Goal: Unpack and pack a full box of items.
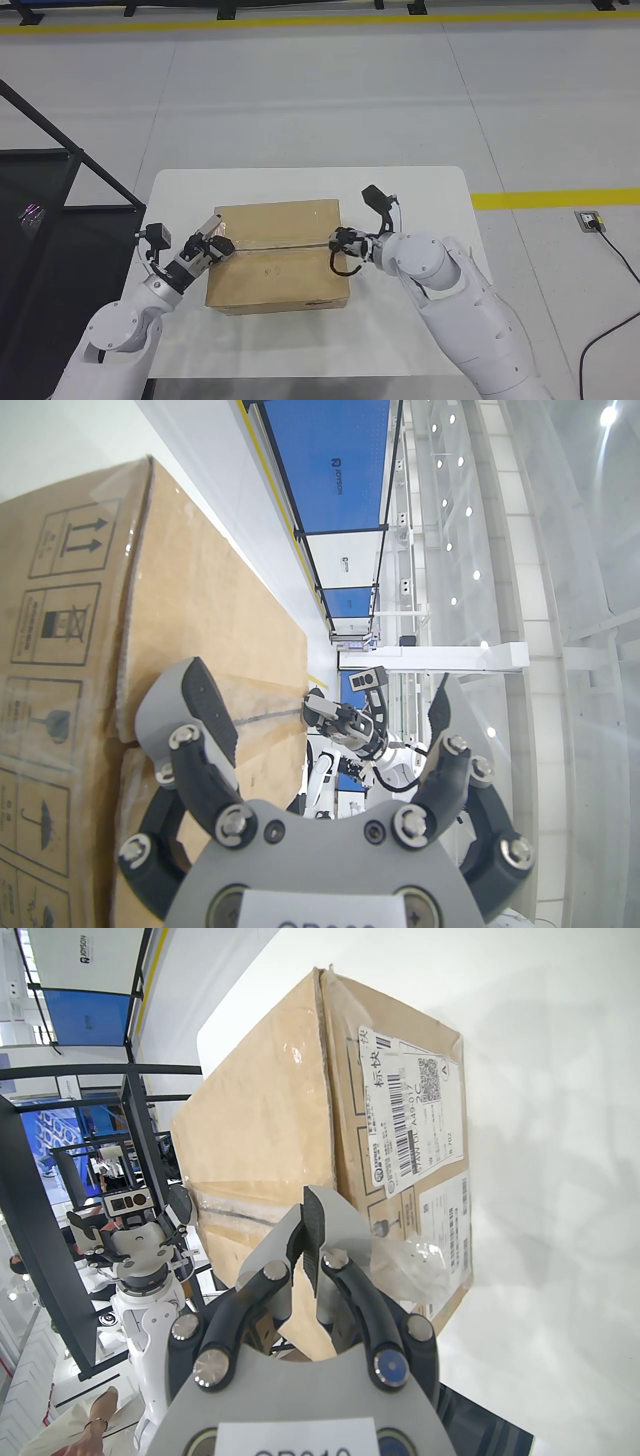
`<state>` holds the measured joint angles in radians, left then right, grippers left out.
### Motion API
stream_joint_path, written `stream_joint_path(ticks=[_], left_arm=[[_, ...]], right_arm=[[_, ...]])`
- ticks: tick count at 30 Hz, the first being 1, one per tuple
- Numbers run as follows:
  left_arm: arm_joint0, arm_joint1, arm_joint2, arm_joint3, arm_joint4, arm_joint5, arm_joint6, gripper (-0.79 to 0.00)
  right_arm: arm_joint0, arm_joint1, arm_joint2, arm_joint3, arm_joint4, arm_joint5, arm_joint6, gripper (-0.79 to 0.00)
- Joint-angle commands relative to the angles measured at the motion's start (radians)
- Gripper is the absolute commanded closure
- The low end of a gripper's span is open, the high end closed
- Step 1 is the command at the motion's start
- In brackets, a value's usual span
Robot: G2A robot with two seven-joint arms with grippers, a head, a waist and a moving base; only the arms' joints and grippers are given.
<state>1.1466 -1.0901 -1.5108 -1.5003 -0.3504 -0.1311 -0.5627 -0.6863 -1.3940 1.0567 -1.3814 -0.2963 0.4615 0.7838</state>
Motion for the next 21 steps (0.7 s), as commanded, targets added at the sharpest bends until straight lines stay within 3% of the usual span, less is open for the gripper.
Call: stream_joint_path(ticks=[1, 9, 21], left_arm=[[0.003, 0.0, -0.002, -0.003, -0.001, -0.003, -0.001, -0.785], [0.023, 0.002, -0.025, -0.012, -0.013, -0.015, -0.003, -0.785], [0.083, 0.012, -0.143, 0.016, -0.049, -0.045, 0.049, -0.785]], right_arm=[[0.007, -0.004, -0.013, 0.012, 0.01, -0.009, -0.004, 0.0], [0.072, -0.029, -0.071, 0.117, 0.056, -0.04, -0.026, 0.0], [0.198, -0.094, -0.181, 0.307, 0.172, -0.134, -0.069, 0.0]])
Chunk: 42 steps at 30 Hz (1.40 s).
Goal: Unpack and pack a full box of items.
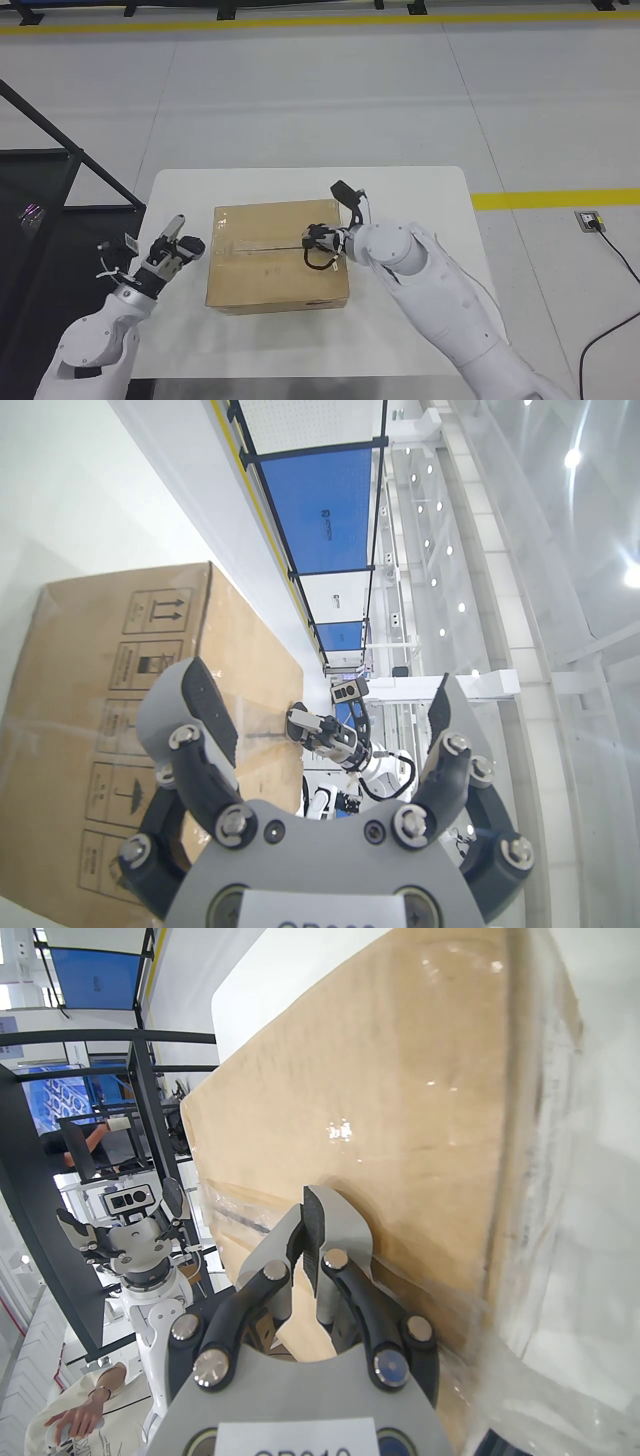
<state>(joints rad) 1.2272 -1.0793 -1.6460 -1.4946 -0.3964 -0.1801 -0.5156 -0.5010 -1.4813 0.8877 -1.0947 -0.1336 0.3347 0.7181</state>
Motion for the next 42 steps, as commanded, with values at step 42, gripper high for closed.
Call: stream_joint_path(ticks=[42], left_arm=[[-0.007, -0.015, 0.085, 0.042, 0.005, -0.006, -0.029, -0.785]], right_arm=[[0.244, -0.31, -0.264, 0.558, 0.288, -0.328, -0.009, 0.0]])
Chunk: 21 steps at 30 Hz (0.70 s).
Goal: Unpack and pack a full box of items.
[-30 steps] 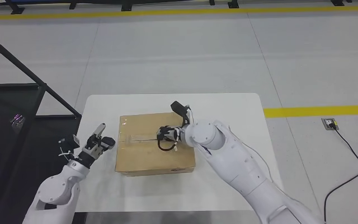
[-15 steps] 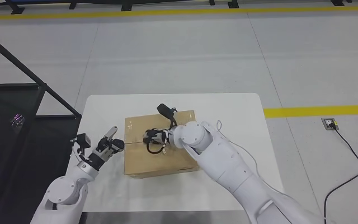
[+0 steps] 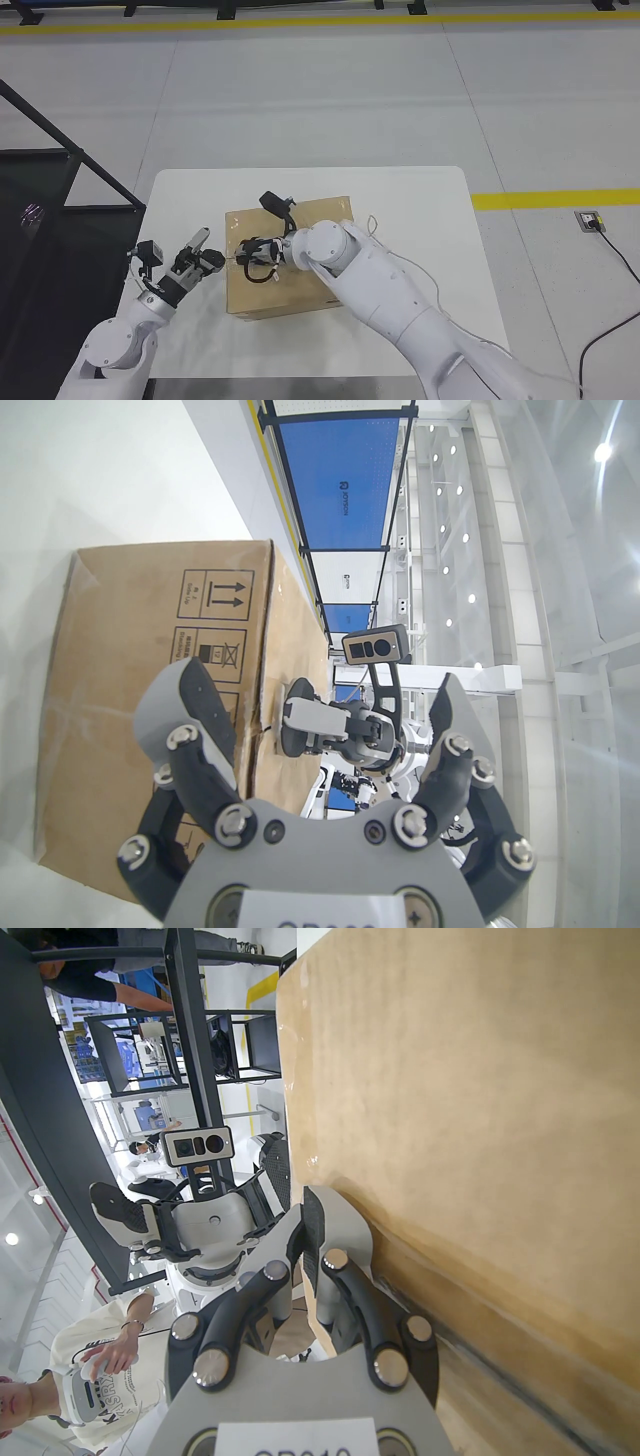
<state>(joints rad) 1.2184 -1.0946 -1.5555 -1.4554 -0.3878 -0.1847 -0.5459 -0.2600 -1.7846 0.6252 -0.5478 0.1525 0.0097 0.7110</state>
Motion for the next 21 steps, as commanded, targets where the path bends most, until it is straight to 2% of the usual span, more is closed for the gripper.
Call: stream_joint_path(ticks=[1, 12, 21], left_arm=[[0.004, 0.001, -0.011, 0.005, -0.006, -0.002, 0.002, -0.785], [0.019, 0.006, -0.065, 0.04, -0.045, -0.008, -0.01, -0.785], [0.024, 0.007, -0.083, 0.048, -0.059, -0.012, -0.018, -0.785]], right_arm=[[0.006, -0.013, -0.004, 0.022, 0.004, -0.005, -0.004, 0.0], [0.035, -0.081, -0.002, 0.122, 0.04, -0.05, -0.072, 0.0], [0.069, -0.121, -0.015, 0.209, 0.012, -0.033, -0.015, 0.0]])
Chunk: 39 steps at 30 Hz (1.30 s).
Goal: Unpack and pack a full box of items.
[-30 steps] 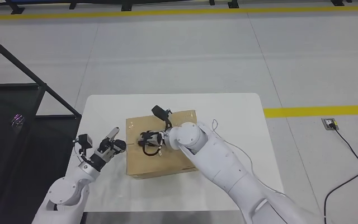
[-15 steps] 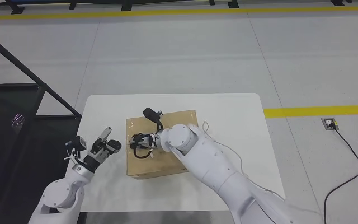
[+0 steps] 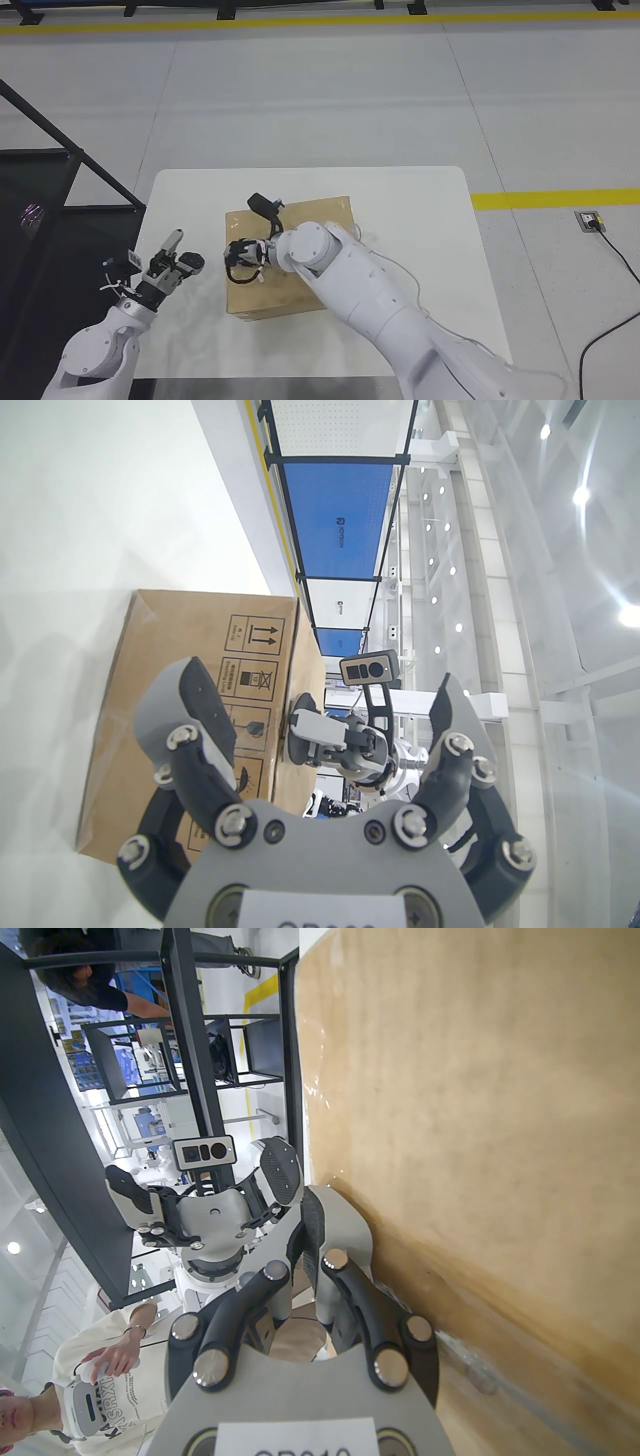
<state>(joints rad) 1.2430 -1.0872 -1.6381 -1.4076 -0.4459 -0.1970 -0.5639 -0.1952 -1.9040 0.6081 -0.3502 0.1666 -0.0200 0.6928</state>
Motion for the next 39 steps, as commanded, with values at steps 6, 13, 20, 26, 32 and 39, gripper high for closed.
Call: stream_joint_path(ticks=[6, 13, 20, 26, 32, 39], left_arm=[[-0.003, 0.0, -0.002, 0.0, 0.0, 0.001, -0.005, -0.785], [-0.009, 0.0, 0.0, 0.001, 0.007, 0.001, -0.012, -0.785], [-0.014, 0.0, 0.005, 0.003, 0.013, 0.002, -0.016, -0.785], [-0.016, 0.0, 0.006, 0.003, 0.015, 0.002, -0.017, -0.785], [-0.017, 0.0, 0.006, 0.002, 0.015, 0.003, -0.017, -0.785], [-0.015, -0.001, 0.009, -0.006, 0.014, 0.006, -0.013, -0.785]], right_arm=[[0.029, 0.01, 0.027, 0.069, -0.012, -0.045, 0.028, 0.0], [0.033, 0.043, 0.052, 0.08, -0.044, -0.08, 0.068, 0.0], [0.015, 0.087, 0.084, 0.036, -0.075, -0.096, 0.092, 0.0], [-0.024, 0.129, 0.109, -0.07, -0.119, -0.068, 0.12, 0.0], [-0.088, 0.184, 0.153, -0.233, -0.185, -0.011, 0.138, 0.0], [-0.191, 0.258, 0.235, -0.458, -0.315, 0.185, 0.09, 0.0]])
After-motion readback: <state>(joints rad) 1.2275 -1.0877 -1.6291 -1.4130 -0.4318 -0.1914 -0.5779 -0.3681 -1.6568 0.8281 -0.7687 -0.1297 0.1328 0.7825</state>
